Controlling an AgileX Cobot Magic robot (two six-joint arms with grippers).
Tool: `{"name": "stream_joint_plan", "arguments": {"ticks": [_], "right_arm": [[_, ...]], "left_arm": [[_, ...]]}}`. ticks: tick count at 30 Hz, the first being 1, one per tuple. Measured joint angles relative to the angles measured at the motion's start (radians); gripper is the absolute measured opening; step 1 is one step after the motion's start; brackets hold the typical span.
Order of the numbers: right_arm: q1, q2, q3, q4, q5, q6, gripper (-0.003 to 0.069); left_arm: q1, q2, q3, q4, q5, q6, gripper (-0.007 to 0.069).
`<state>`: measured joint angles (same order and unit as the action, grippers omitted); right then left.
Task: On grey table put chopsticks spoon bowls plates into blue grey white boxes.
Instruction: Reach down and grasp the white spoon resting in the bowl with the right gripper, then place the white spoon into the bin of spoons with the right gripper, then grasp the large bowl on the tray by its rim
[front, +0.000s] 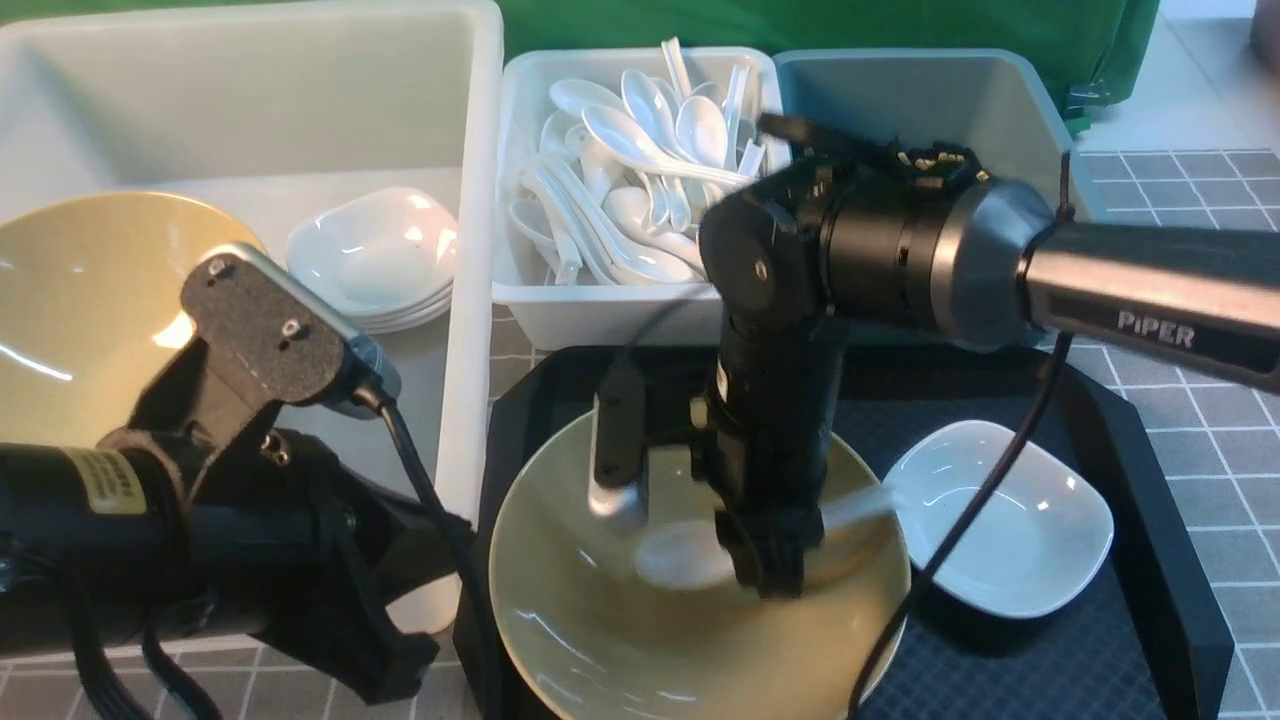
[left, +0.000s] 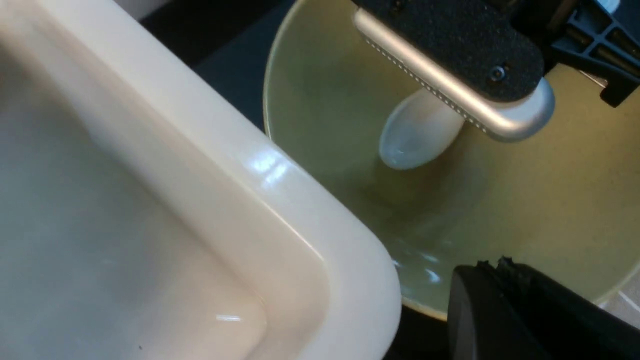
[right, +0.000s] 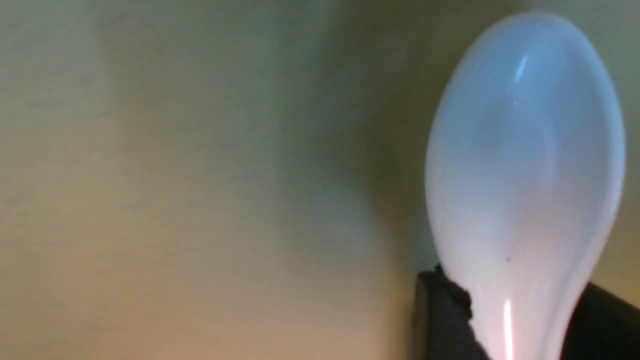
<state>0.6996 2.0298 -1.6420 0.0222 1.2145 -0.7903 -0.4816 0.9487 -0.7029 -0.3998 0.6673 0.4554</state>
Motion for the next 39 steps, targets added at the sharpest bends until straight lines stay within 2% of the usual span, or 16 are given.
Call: {"name": "stream_joint_plan", "arguments": {"ticks": [3,7,11,17,23,25,26,29,30,31,32,35,39], "right_arm": [[-0.005,-0.003,-0.117,-0.076,0.003,0.024,0.0286],[-0.040,-0.009,-0.274,-0.105,-0.072,0.079,0.0286],[-0.093,-0.002,-0.371,-0.117,-0.321,0.281,0.0286],[-0.173,0.066,-0.395,-0.120,-0.670,0.613,0.0286],[-0.215,0.158,-0.395,-0.121,-0.848,0.759,0.0286],[-0.219,0.181,-0.395,-0.121,-0.887,0.790,0.0330],[-0.219,0.183,-0.395,-0.121,-0.889,0.790,0.0344],[-0.219,0.179,-0.397,-0.121,-0.869,0.790,0.0507],[-0.219,0.174,-0.398,-0.121,-0.851,0.790,0.0524],[-0.219,0.169,-0.406,-0.121,-0.829,0.790,0.0555],[-0.219,0.154,-0.423,-0.121,-0.754,0.790,0.0596],[-0.219,0.108,-0.479,-0.121,-0.590,0.790,0.0629],[-0.219,0.017,-0.571,-0.121,-0.301,0.747,0.0595]], "left_arm": [[0.000,0.000,0.000,0.000,-0.033,0.002,-0.0008],[0.000,0.000,0.000,0.000,-0.102,0.002,-0.0008],[0.000,0.000,0.000,-0.001,-0.196,0.002,-0.0008],[0.000,0.013,0.000,-0.004,-0.260,0.002,-0.0008],[0.000,0.044,0.000,-0.007,-0.252,0.001,-0.0008],[0.000,0.056,-0.002,-0.009,-0.235,-0.003,-0.0008],[0.000,0.057,-0.002,-0.009,-0.230,-0.004,-0.0008],[0.000,0.086,-0.075,-0.008,-0.121,-0.007,-0.0008],[0.000,0.094,-0.104,-0.004,-0.086,-0.007,-0.0008],[0.000,0.096,-0.112,-0.003,-0.076,-0.007,-0.0008],[0.000,0.115,-0.182,0.011,0.000,-0.007,-0.0008],[0.000,0.160,-0.317,0.044,0.129,-0.007,-0.0008],[0.000,0.232,-0.463,0.072,0.219,-0.019,-0.0008]]}}
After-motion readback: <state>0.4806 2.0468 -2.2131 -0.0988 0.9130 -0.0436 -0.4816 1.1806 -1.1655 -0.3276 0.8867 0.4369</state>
